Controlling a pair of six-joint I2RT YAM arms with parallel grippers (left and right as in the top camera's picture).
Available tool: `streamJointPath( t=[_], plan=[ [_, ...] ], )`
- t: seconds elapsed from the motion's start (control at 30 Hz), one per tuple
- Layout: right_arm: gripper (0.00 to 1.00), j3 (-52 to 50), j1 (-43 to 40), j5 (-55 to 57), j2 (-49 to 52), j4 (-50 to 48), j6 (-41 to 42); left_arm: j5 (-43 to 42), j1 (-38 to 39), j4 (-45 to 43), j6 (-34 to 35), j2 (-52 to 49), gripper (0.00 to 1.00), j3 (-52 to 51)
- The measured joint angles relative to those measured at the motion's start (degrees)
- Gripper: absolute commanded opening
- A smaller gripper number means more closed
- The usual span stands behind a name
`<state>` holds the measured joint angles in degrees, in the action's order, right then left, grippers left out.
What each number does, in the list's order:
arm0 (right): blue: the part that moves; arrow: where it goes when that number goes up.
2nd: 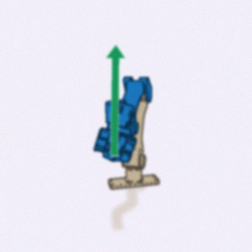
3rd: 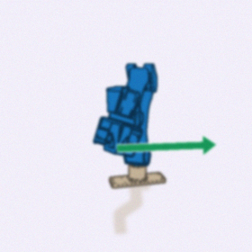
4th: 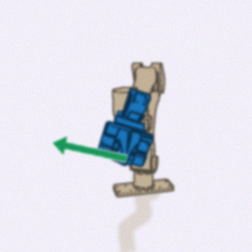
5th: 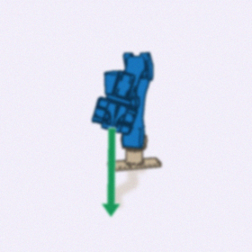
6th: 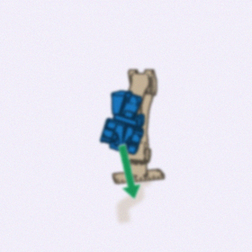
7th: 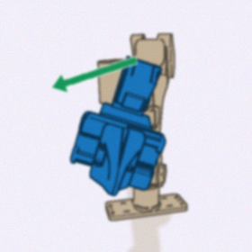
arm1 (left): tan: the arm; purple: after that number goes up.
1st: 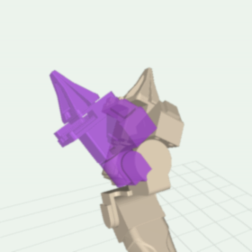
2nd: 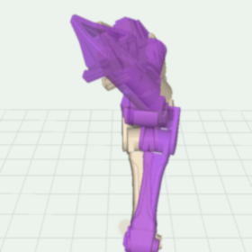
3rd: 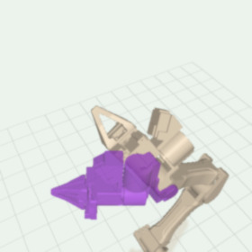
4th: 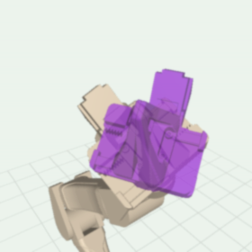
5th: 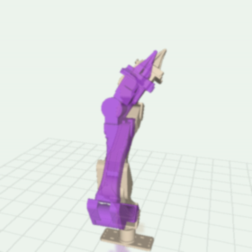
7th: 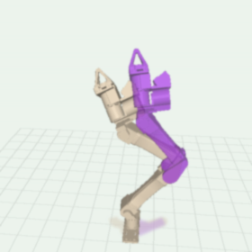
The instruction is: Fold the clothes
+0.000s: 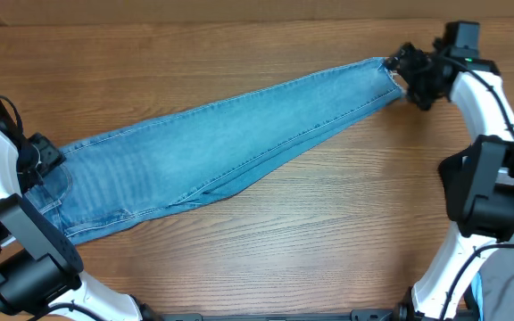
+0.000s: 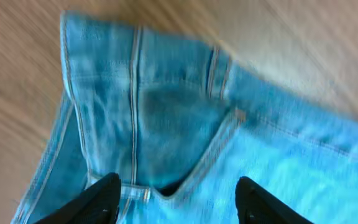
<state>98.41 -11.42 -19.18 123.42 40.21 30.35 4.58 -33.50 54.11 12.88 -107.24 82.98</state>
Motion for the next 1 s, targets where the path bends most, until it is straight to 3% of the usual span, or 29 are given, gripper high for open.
streamJointPath(
  t=[0.07, 0.2, 0.47, 0.53, 0.57, 0.6, 0.67, 0.8, 0.9, 0.97, 1.0],
  plan=[
    [0.79, 0.0, -2.4, -1.5, 0.0, 5.1, -3.0, -0.9, 0.0, 3.0, -1.5, 0.7, 0.59, 0.2],
    [0.66, 0.0, -2.8, -0.9, 0.0, 6.3, -7.0, -4.5, 0.1, 8.9, -2.6, 1.4, 0.56, 0.7],
    [0.62, -0.4, 2.9, 5.2, 4.1, -1.1, -11.1, -12.5, 2.5, 16.8, -6.5, 1.5, 0.6, 0.7],
    [0.54, -0.4, 3.4, 6.0, 6.9, -2.6, -11.3, -13.2, 3.2, 16.8, -7.1, 1.5, 0.6, 0.7],
    [0.4, -0.2, 3.4, 5.9, 7.1, -3.1, -11.0, -13.5, 3.3, 16.8, -7.3, 1.5, 0.59, 0.6],
    [0.14, -0.1, 3.3, 6.1, 7.3, -4.2, -11.0, -13.6, 3.6, 16.6, -7.4, 1.5, 0.59, 0.5],
    [0.04, -0.1, 3.1, 5.6, 7.9, -4.9, -10.3, -14.0, 4.1, 16.4, -7.5, 1.6, 0.59, -1.2],
    [0.04, 0.4, 2.6, 4.4, 8.2, -1.7, -9.6, -14.3, 5.2, 14.6, -7.6, 1.7, 0.59, -6.3],
    [0.04, 1.3, 1.4, 7.1, 6.6, 9.7, -7.6, -14.5, 6.2, 12.7, -7.8, 1.7, 0.59, -9.5],
    [0.54, 1.2, 0.2, 9.3, 5.0, 16.2, -6.0, -15.6, 6.4, 11.4, -8.4, 1.7, 0.59, -10.5],
    [0.59, 1.2, 0.0, 9.5, 4.7, 17.2, -5.6, -16.2, 6.4, 10.6, -8.7, 1.7, 0.6, -10.5]
  ],
)
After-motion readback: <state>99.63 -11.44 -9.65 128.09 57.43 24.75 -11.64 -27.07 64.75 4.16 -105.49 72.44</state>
